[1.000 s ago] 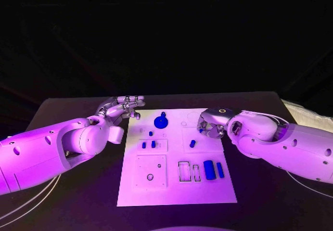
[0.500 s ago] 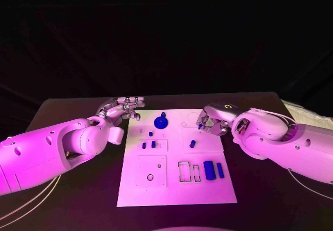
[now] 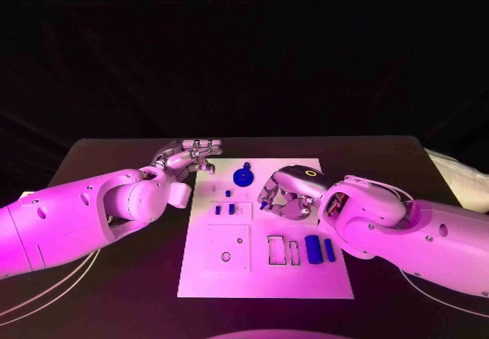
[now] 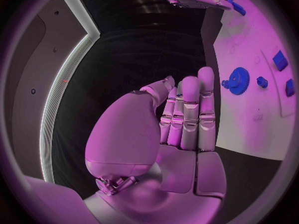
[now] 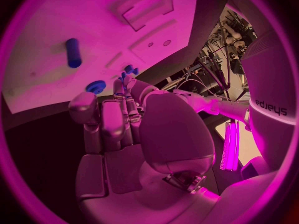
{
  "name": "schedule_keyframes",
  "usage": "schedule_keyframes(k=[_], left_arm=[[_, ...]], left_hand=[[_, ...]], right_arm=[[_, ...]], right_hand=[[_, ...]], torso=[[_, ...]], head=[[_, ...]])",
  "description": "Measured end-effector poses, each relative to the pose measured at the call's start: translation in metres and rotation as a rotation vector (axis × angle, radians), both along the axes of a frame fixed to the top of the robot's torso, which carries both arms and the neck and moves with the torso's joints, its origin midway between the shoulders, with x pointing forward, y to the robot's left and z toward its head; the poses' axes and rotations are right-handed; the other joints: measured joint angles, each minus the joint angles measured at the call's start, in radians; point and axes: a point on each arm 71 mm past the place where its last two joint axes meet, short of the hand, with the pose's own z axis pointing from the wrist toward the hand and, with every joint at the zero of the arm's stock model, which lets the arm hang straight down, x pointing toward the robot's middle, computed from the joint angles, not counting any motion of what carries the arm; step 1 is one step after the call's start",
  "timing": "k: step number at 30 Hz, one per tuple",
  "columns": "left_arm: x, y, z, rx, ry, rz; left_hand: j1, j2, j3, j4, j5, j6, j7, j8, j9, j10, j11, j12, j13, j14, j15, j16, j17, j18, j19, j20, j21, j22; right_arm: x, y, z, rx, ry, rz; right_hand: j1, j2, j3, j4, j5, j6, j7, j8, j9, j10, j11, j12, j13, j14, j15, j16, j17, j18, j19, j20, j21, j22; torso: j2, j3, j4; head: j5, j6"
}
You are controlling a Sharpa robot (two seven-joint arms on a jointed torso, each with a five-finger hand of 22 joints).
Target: Assemble the parts on the task board
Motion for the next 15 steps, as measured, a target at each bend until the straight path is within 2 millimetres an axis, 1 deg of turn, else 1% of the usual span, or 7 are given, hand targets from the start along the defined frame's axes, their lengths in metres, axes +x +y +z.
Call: schedule_keyframes(k=[3,7,10,15], left_arm=[[0.000,-0.001,0.000,-0.001,0.000,-0.002],[-0.001,-0.002,0.000,-0.002,0.000,-0.005],[-0.001,-0.003,0.000,-0.004,0.000,-0.008],[-0.002,-0.004,0.001,-0.005,0.000,-0.010]], left_hand=[[0.000,0.000,0.000,0.000,0.000,0.000,0.000,0.000,0.000,0.000,0.000,0.000,0.000,0.000,0.000,0.000,0.000,0.000,0.000,0.000,0.000,0.000],[0.000,0.000,0.000,0.000,0.000,0.000,0.000,0.000,0.000,0.000,0.000,0.000,0.000,0.000,0.000,0.000,0.000,0.000,0.000,0.000,0.000,0.000],[0.000,0.000,0.000,0.000,0.000,0.000,0.000,0.000,0.000,0.000,0.000,0.000,0.000,0.000,0.000,0.000,0.000,0.000,0.000,0.000,0.000,0.000],[0.000,0.000,0.000,0.000,0.000,0.000,0.000,0.000,0.000,0.000,0.000,0.000,0.000,0.000,0.000,0.000,-0.001,0.000,0.000,0.000,0.000,0.000]], right_arm=[[-0.007,0.013,-0.009,0.012,0.025,0.033],[-0.011,0.024,-0.022,0.013,0.053,0.056],[-0.013,0.029,-0.030,0.008,0.069,0.069],[-0.016,0.035,-0.039,-0.005,0.089,0.090]], right_hand=[[0.000,0.000,0.000,0.000,0.000,0.000,0.000,-0.001,0.000,0.000,0.000,-0.002,0.000,0.000,0.000,0.000,-0.001,0.000,0.000,0.000,0.000,0.000],[0.000,0.000,0.000,0.000,0.000,0.000,0.000,-0.004,0.000,0.000,0.000,-0.004,-0.002,0.000,0.000,0.000,-0.002,0.000,0.000,0.000,0.000,-0.001],[0.000,0.000,0.000,0.000,0.000,-0.002,0.001,-0.004,-0.001,0.000,0.000,-0.004,-0.002,0.000,0.000,0.000,-0.002,0.000,0.000,0.000,0.000,-0.001],[0.000,0.000,0.000,0.000,0.000,-0.002,0.001,-0.005,-0.001,0.000,0.000,-0.004,-0.002,0.000,0.000,0.000,-0.002,0.000,0.000,0.000,0.000,-0.001]], torso=[[0.000,-0.0006,0.0001],[0.000,-0.0012,0.0004],[0.000,-0.0012,0.0007],[0.001,-0.0007,0.0001]], head=[[0.009,-0.005],[0.020,-0.010],[0.028,-0.014],[0.036,-0.020]])
